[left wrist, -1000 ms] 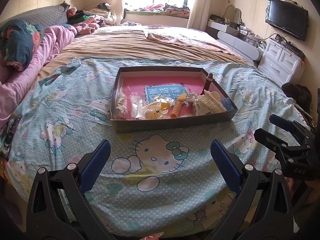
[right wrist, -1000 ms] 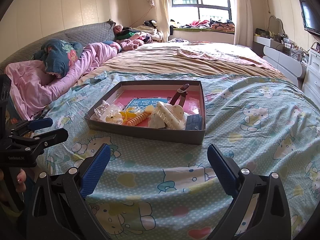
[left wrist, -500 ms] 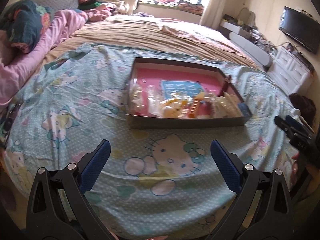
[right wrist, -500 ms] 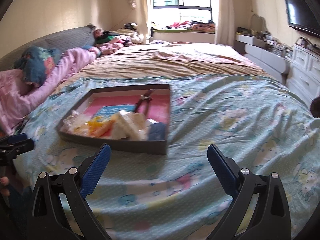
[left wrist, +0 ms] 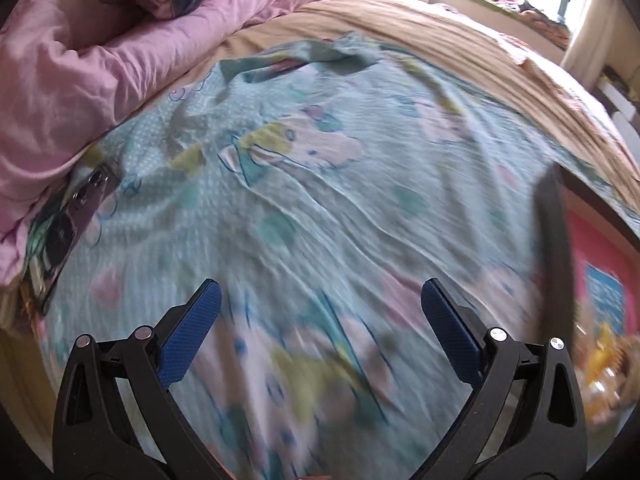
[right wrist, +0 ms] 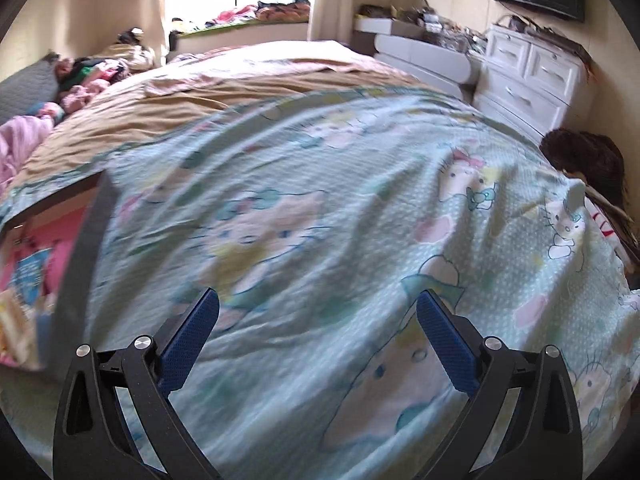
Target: Organize jewelry
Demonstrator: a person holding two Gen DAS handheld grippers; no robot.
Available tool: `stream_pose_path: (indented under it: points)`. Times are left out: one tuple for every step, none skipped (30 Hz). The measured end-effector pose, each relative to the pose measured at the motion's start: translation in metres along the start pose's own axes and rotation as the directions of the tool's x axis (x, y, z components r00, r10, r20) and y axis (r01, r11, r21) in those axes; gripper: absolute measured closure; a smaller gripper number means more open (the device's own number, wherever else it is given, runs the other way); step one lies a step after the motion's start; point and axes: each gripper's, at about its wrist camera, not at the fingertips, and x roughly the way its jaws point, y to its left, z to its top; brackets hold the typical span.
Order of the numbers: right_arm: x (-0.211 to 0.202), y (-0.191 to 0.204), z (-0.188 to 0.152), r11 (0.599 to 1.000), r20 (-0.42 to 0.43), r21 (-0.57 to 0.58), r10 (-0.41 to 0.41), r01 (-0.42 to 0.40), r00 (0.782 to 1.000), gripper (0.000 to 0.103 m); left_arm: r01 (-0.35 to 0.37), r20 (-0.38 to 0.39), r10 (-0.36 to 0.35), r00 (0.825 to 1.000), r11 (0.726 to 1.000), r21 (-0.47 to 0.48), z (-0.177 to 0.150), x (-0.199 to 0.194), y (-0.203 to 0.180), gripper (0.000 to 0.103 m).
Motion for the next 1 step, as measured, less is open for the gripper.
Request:
stream_pose_path:
  points:
    - [0.0096,-0.0034,0.0014,1.0,-0.029,0.011,0.013,-0.013,0.999,0.005,-0.021,-0.007,0.021,1.0,1.0,-0.006,0.004,0.0084,0.0014,0.009]
